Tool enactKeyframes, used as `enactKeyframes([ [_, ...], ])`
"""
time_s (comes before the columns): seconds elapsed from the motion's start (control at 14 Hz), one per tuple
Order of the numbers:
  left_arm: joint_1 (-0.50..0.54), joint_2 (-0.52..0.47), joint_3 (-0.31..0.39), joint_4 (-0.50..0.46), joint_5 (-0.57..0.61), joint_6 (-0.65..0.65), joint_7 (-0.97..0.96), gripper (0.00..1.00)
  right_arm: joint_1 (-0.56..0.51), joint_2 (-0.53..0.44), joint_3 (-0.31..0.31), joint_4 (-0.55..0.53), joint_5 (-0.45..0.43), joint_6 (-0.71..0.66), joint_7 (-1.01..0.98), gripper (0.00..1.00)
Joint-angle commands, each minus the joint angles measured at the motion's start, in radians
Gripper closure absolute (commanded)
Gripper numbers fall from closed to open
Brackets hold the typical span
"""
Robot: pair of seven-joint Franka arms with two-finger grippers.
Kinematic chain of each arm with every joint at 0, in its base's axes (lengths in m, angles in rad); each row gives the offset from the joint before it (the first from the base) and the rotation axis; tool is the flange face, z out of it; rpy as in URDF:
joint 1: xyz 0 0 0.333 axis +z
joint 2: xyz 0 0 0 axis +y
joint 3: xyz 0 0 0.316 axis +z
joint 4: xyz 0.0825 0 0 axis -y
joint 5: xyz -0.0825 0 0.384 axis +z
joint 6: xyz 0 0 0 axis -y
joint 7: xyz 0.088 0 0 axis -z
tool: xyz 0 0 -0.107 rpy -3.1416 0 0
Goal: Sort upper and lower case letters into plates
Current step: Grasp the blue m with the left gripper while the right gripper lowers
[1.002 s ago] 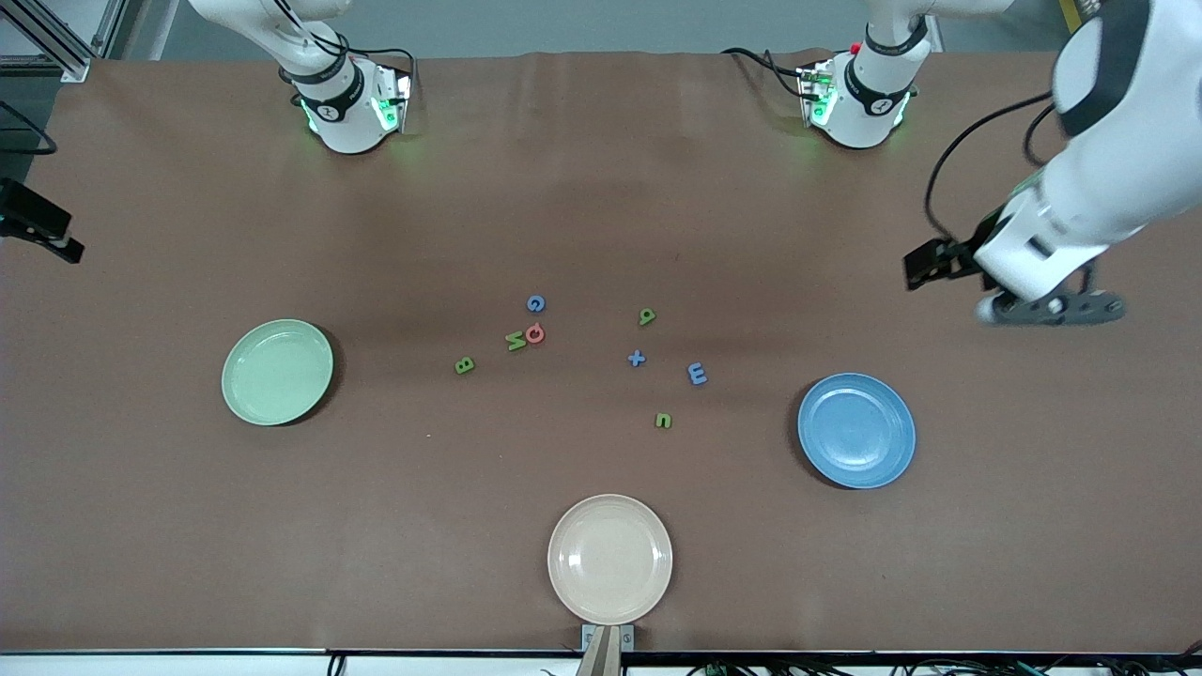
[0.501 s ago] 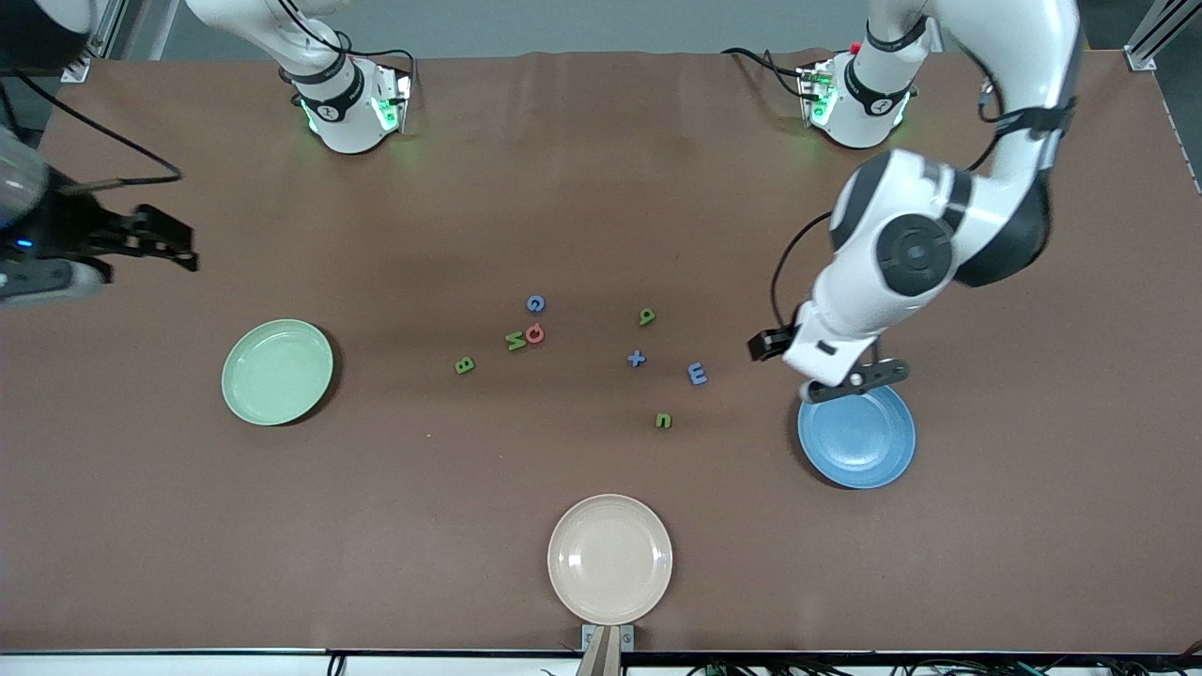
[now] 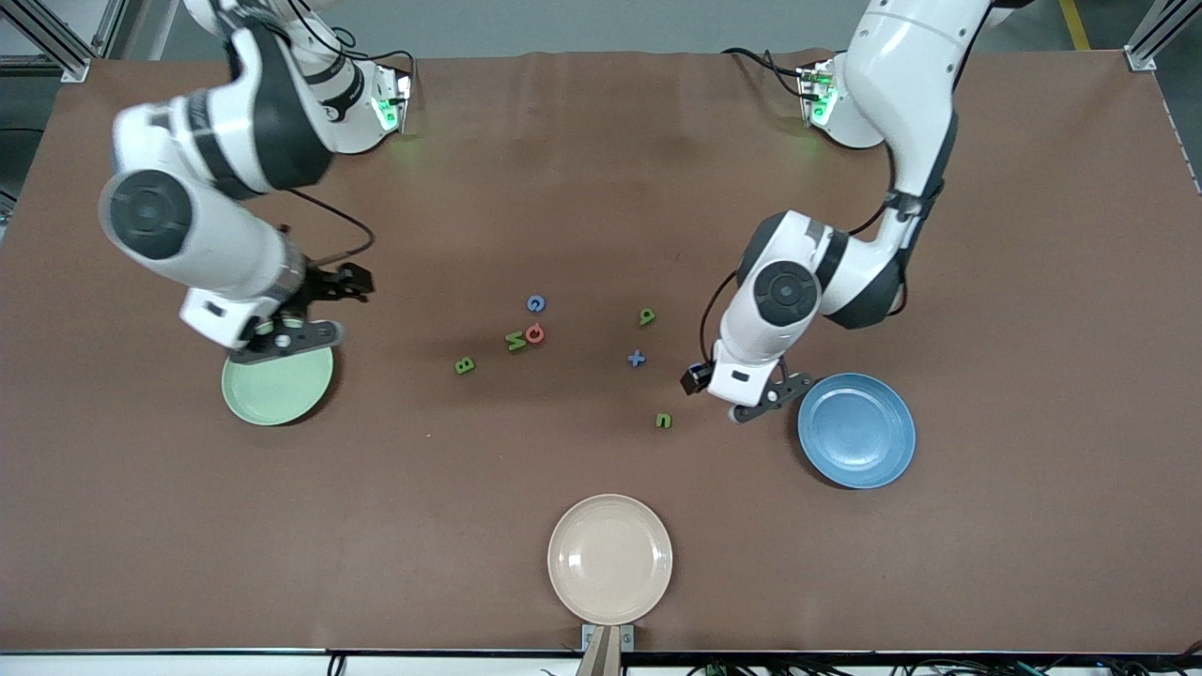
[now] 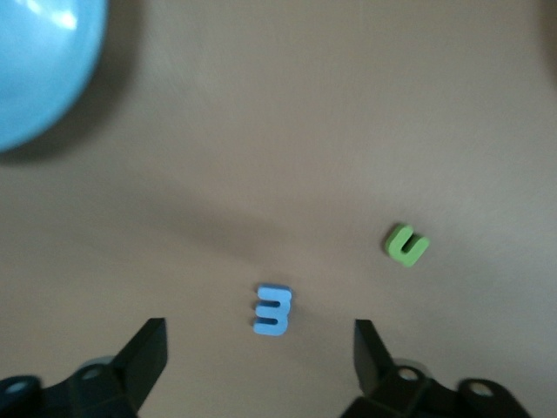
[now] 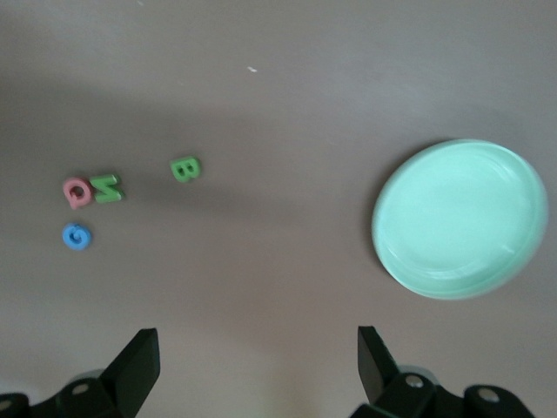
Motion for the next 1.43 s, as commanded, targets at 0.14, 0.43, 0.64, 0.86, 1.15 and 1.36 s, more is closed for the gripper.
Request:
enactKeyframes([
  [0.14,-0.031,0.075,0.010,-0.007,0.011,0.088,-0.042,0.19,0.128,0.013,-0.007,-0.290,0.020,0.459,0.010,0.00],
  [0.43,-0.042,0.102,0.008,-0.004,0.011,0.089,-0.042,0.32,0.168,0.139,-0.006,-0.321,0.020,0.616,-0.022,0.00],
  [0.64,-0.049,0.119,0.010,-0.004,0.012,0.089,-0.042,0.40,0.148,0.229,-0.004,-0.302,0.023,0.687,-0.092,0.00],
  [0.86,-0.051,0.135,0.010,0.002,0.019,0.089,-0.040,0.51,0.115,0.294,0.029,-0.249,0.079,0.681,-0.097,0.00],
  [1.15,-0.049,0.129,0.013,0.004,0.025,0.089,-0.028,0.98,0.085,0.351,0.049,-0.181,0.199,0.673,-0.213,0.00],
  [1.36,-0.002,0.066,0.016,0.002,0.118,0.071,-0.011,1.00,0.076,0.369,0.049,-0.155,0.202,0.655,-0.226,0.00],
])
